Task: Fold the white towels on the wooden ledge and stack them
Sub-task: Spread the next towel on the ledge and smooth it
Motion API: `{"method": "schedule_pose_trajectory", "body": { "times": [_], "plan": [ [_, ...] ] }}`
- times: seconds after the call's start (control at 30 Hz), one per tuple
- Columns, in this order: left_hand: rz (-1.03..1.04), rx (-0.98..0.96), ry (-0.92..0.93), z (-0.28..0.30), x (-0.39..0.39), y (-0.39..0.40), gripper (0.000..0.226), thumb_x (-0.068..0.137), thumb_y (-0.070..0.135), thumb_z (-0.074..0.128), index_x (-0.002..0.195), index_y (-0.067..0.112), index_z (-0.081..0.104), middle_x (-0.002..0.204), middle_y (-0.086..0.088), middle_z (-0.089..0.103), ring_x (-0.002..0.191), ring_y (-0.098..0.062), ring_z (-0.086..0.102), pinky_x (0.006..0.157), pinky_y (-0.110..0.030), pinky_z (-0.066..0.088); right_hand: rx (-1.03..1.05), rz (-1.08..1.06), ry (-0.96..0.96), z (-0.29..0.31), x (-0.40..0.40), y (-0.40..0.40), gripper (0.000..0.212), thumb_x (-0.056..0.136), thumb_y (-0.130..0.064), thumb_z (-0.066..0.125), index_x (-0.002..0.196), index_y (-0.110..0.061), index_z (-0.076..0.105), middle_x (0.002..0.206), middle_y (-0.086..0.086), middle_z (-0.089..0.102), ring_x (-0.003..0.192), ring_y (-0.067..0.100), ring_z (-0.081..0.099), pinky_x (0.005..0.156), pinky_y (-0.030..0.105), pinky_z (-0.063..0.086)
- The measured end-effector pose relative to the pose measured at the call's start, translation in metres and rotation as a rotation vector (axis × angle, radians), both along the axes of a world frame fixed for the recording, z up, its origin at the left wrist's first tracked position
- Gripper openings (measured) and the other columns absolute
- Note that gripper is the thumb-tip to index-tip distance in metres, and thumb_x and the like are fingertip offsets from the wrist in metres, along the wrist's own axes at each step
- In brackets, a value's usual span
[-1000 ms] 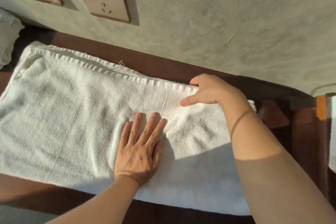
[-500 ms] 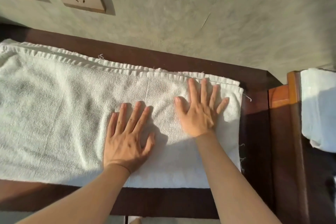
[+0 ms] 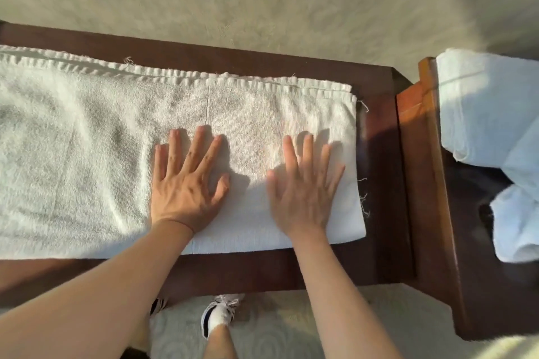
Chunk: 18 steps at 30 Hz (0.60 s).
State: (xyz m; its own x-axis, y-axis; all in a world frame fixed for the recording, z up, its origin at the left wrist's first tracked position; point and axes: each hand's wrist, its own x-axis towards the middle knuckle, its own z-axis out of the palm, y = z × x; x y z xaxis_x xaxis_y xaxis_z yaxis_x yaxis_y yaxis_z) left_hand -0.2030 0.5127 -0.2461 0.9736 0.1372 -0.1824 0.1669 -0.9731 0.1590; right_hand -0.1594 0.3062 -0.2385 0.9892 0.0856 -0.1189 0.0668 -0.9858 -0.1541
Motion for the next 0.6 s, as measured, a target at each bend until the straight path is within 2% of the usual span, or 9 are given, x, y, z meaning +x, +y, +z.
{"method": "schedule_pose_trajectory", "body": {
  "times": [0.17, 0.23, 0.3, 0.4, 0.47, 0.53, 0.6],
  "plan": [
    [0.023, -0.001, 0.019, 0.004, 0.0, -0.003, 0.072, 0.095, 0.07, 0.006, 0.158, 0.042, -0.012, 0.169, 0.007, -0.012, 0.154, -0.03, -0.02, 0.125, -0.053, -0.004, 0.004, -0.032, 0.081, 0.001, -0.006, -0.01, 0.072, 0.099, -0.064, 0.024, 0.161, -0.036, 0.0, 0.17, 0.001, -0.01, 0.155, 0.03, -0.015, 0.12, 0.065, -0.001],
    [0.011, -0.001, 0.007, 0.003, -0.002, -0.004, 0.074, 0.094, 0.073, 0.003, 0.158, 0.041, -0.013, 0.169, 0.007, -0.014, 0.153, -0.031, -0.02, 0.125, -0.054, -0.004, -0.007, 0.054, 0.069, 0.003, -0.02, -0.01, 0.075, 0.098, -0.067, 0.023, 0.161, -0.036, -0.002, 0.17, 0.001, -0.012, 0.155, 0.031, -0.014, 0.119, 0.068, -0.004],
    [-0.002, 0.005, 0.004, 0.0, -0.001, -0.003, 0.075, 0.093, 0.075, 0.003, 0.158, 0.041, -0.014, 0.168, 0.008, -0.015, 0.153, -0.03, -0.021, 0.125, -0.053, -0.005, -0.065, 0.169, 0.054, 0.0, -0.037, -0.023, 0.081, 0.095, -0.075, 0.023, 0.161, -0.036, -0.002, 0.17, -0.001, -0.011, 0.156, 0.029, -0.012, 0.119, 0.069, -0.003],
    [0.009, 0.016, 0.02, -0.002, -0.001, -0.002, 0.073, 0.095, 0.072, 0.008, 0.158, 0.041, -0.013, 0.168, 0.008, -0.014, 0.153, -0.03, -0.02, 0.124, -0.054, -0.008, -0.068, 0.101, 0.074, -0.006, -0.039, -0.038, 0.089, 0.089, -0.083, 0.021, 0.161, -0.036, -0.004, 0.17, -0.004, -0.011, 0.156, 0.028, -0.012, 0.119, 0.068, -0.004],
    [-0.003, -0.008, 0.016, 0.001, -0.003, -0.007, 0.068, 0.099, 0.062, 0.015, 0.16, 0.04, -0.006, 0.169, 0.007, -0.009, 0.154, -0.031, -0.016, 0.124, -0.057, -0.005, -0.058, 0.077, 0.077, -0.005, -0.038, -0.035, 0.087, 0.09, -0.081, 0.022, 0.161, -0.037, -0.003, 0.17, -0.004, -0.01, 0.156, 0.027, -0.012, 0.119, 0.068, -0.005],
    [-0.13, -0.039, -0.052, 0.007, -0.003, -0.027, 0.061, 0.103, 0.046, 0.026, 0.161, 0.035, 0.012, 0.17, 0.005, 0.005, 0.156, -0.032, -0.003, 0.123, -0.061, 0.007, -0.041, 0.087, 0.095, -0.004, -0.038, -0.03, 0.082, 0.093, -0.078, 0.021, 0.161, -0.037, 0.0, 0.17, -0.005, -0.009, 0.156, 0.026, -0.012, 0.119, 0.067, -0.007],
    [-0.228, -0.092, -0.108, 0.011, 0.0, -0.056, 0.058, 0.104, 0.041, 0.028, 0.161, 0.031, 0.021, 0.169, 0.002, 0.012, 0.156, -0.03, 0.006, 0.124, -0.056, 0.014, 0.001, 0.069, 0.121, 0.002, -0.036, -0.03, 0.073, 0.096, -0.072, 0.02, 0.16, -0.039, 0.011, 0.171, -0.005, 0.0, 0.157, 0.025, -0.007, 0.119, 0.066, -0.006]
  ]
}}
